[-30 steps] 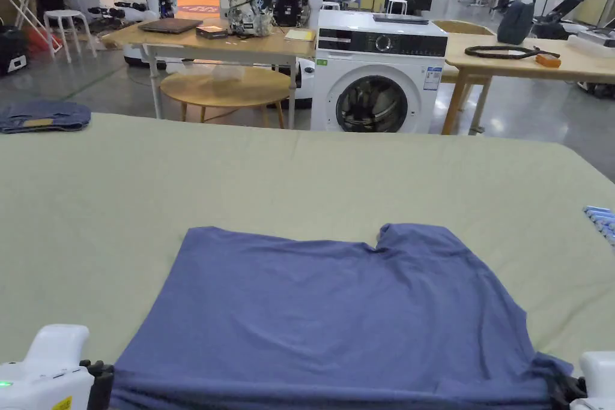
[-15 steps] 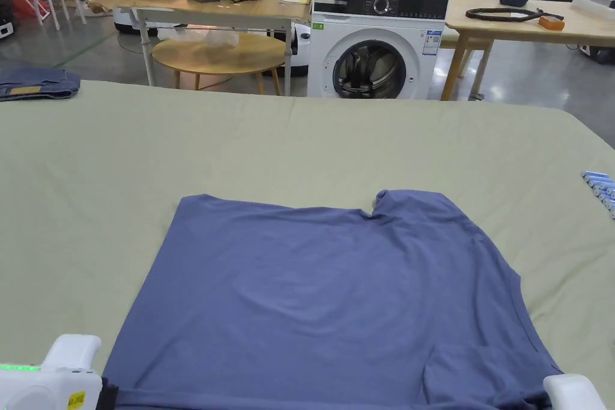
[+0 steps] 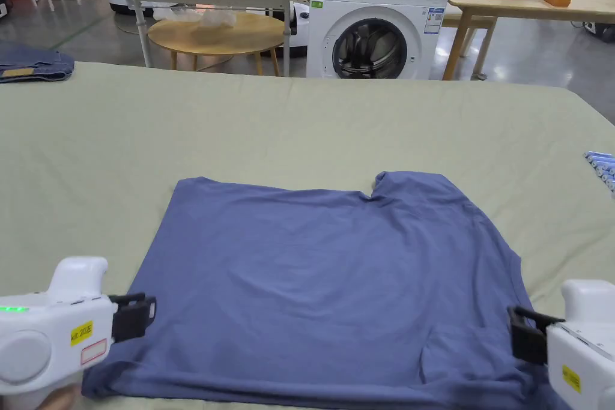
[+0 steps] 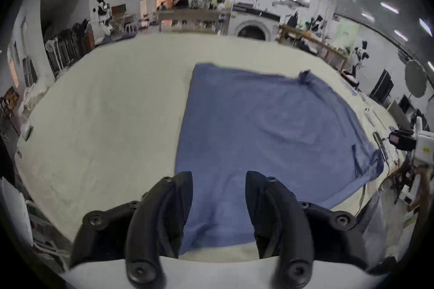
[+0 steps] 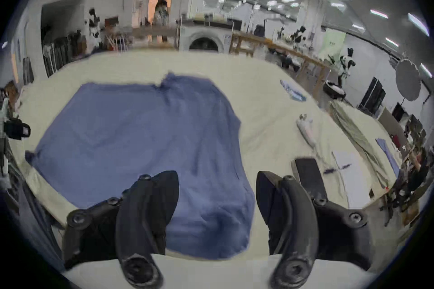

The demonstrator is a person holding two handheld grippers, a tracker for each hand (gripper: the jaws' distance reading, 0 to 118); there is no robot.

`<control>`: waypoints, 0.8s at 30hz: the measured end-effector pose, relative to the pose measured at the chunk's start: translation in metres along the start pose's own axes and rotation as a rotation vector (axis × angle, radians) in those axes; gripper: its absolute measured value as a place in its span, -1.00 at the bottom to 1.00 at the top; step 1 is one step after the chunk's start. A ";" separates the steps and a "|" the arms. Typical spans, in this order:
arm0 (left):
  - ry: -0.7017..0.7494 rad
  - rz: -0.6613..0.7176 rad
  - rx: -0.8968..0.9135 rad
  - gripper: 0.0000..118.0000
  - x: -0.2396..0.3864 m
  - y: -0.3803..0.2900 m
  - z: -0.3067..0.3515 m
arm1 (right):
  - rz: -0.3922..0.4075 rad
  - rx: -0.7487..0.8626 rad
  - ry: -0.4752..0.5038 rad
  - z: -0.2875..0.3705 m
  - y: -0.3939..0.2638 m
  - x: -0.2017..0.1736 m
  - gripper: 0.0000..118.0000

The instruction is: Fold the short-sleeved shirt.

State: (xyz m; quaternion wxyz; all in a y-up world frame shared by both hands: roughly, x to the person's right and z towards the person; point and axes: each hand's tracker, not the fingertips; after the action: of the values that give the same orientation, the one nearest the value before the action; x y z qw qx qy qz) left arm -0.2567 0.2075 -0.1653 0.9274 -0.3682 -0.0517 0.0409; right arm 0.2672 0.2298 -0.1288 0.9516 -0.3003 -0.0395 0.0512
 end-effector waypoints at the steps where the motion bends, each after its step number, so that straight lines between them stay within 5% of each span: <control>1: -0.001 -0.013 0.044 -0.24 0.008 0.004 0.002 | -0.013 0.038 0.004 -0.001 0.002 -0.009 0.01; 2: 0.000 -0.023 0.080 -0.28 0.015 0.007 0.003 | -0.022 0.071 0.019 -0.002 0.004 -0.015 -0.24; 3: 0.004 -0.031 0.115 -0.45 0.023 0.010 0.004 | -0.026 0.103 0.029 -0.003 0.009 -0.027 -0.69; 6: 0.015 -0.054 0.220 -0.90 0.035 0.020 0.000 | -0.028 0.187 0.029 -0.004 0.014 -0.050 -1.00; 15: 0.038 -0.065 0.295 -1.00 0.053 0.031 0.013 | -0.062 0.261 0.076 -0.001 0.027 -0.081 -1.00; 24: 0.025 0.069 -0.061 -1.00 -0.010 0.014 0.019 | -0.025 0.185 0.088 -0.013 0.016 -0.080 -1.00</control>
State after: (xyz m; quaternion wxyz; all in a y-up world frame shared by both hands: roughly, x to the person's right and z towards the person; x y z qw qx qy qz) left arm -0.2699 0.2288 -0.1620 0.9144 -0.3982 -0.0283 0.0668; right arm 0.1878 0.2252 -0.1521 0.9766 -0.2128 0.0035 0.0295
